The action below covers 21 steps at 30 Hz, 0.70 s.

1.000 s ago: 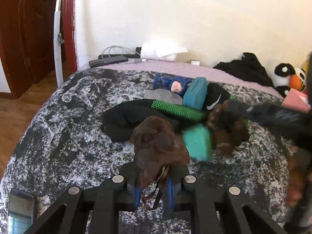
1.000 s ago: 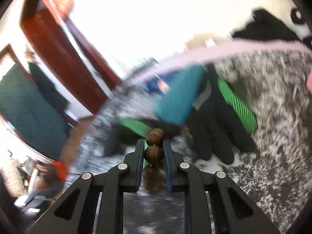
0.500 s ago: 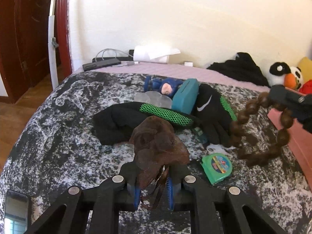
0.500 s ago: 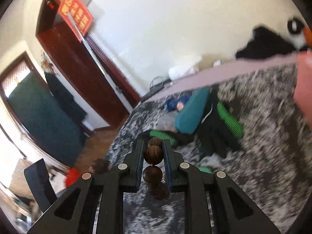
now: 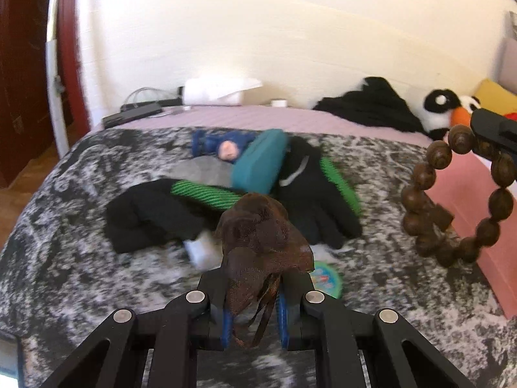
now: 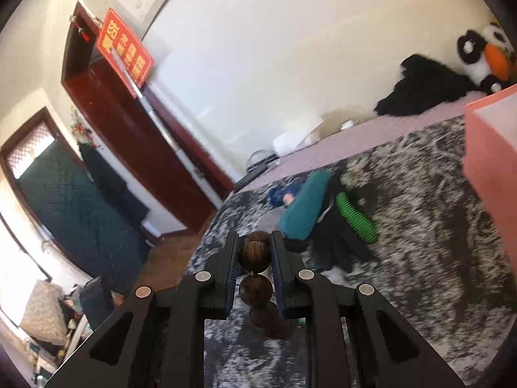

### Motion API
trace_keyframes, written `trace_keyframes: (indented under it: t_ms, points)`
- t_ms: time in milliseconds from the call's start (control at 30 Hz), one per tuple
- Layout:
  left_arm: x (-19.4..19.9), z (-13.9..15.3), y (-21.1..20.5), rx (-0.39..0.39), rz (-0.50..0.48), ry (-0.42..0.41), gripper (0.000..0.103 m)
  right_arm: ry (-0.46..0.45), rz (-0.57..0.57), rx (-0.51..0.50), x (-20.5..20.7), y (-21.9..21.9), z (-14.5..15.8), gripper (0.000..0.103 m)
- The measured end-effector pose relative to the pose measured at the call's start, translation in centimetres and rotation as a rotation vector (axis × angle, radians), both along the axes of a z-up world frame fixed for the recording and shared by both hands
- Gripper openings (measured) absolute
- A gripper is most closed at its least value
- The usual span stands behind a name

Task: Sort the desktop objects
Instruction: 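Carry pouch and bead bracelet into the pink box and open both tools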

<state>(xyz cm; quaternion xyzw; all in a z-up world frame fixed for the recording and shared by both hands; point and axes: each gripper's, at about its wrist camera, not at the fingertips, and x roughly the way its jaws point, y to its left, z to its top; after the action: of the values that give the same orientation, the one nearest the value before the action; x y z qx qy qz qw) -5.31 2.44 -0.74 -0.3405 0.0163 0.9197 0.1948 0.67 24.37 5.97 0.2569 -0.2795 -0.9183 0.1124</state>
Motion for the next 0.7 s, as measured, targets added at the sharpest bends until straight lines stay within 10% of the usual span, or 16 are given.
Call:
trace_keyframes:
  t_ms: [700]
  points:
    - [7.7,4.5,23.9,-0.028,-0.407,0.098,0.015,0.037,-0.554,0.429,12.5,17.4,4.8,0.021]
